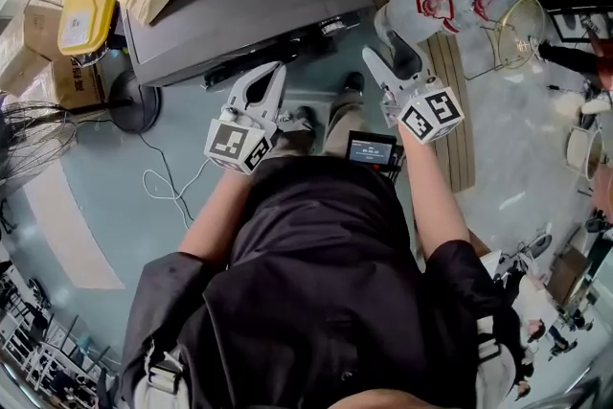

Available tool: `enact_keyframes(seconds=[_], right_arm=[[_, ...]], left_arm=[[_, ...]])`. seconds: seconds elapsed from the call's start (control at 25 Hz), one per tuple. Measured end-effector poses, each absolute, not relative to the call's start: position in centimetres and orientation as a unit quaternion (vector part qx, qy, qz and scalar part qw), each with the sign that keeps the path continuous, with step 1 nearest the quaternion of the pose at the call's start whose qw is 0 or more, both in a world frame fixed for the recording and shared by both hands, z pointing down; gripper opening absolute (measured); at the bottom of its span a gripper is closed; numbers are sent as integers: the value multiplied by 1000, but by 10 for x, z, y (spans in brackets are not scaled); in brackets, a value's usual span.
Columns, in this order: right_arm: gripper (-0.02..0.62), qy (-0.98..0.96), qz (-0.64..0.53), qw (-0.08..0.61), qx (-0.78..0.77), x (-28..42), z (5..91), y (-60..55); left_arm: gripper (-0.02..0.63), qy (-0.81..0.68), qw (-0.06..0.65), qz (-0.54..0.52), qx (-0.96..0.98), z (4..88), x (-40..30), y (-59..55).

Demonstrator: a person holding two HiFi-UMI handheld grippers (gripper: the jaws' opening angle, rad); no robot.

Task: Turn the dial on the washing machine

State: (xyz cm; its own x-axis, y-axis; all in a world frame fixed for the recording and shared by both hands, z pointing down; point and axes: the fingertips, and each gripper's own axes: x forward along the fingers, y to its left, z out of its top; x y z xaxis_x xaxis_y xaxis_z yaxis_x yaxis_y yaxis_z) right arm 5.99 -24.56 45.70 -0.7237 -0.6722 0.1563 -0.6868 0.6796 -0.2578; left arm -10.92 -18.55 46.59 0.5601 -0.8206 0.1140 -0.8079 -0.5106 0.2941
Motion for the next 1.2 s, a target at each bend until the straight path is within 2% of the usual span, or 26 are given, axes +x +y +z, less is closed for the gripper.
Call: enact_keyframes(seconds=[0.08, 0.2, 0.36, 0.44, 0.48, 0.72, 0.84, 1.0, 1.2], right_arm=[[245, -918, 117, 13, 378, 64, 430, -237], [167, -915, 85, -16, 394, 74, 398, -226], [96, -918, 22, -12, 396, 78, 375, -201], [18, -922, -4, -7, 387, 79, 367, -190], [2, -924, -12, -8, 383, 81, 363, -186], [2, -925, -33, 1, 378, 102, 347, -163], [2, -925, 4, -2, 380, 119, 353, -142], [2, -923, 46, -30, 380, 146, 355, -107], [2, -935, 19, -10, 355, 161, 366, -58]], left_arm=[[-6, -470, 147, -28, 870, 453, -110, -187], [-6, -475, 126, -42, 870, 431, -109, -189], [-5, -489, 101, -58, 865, 409, -102, -177], [-6, -499, 90, -63, 860, 398, -101, -168], [-6, -504, 83, -64, 857, 393, -99, -164], [-6, -539, 57, -61, 838, 364, -89, -123], [-6, -565, 49, -61, 822, 356, -82, -96], [-6, -585, 53, -61, 807, 362, -58, -52], [-6, -587, 68, -44, 805, 375, -22, 3]])
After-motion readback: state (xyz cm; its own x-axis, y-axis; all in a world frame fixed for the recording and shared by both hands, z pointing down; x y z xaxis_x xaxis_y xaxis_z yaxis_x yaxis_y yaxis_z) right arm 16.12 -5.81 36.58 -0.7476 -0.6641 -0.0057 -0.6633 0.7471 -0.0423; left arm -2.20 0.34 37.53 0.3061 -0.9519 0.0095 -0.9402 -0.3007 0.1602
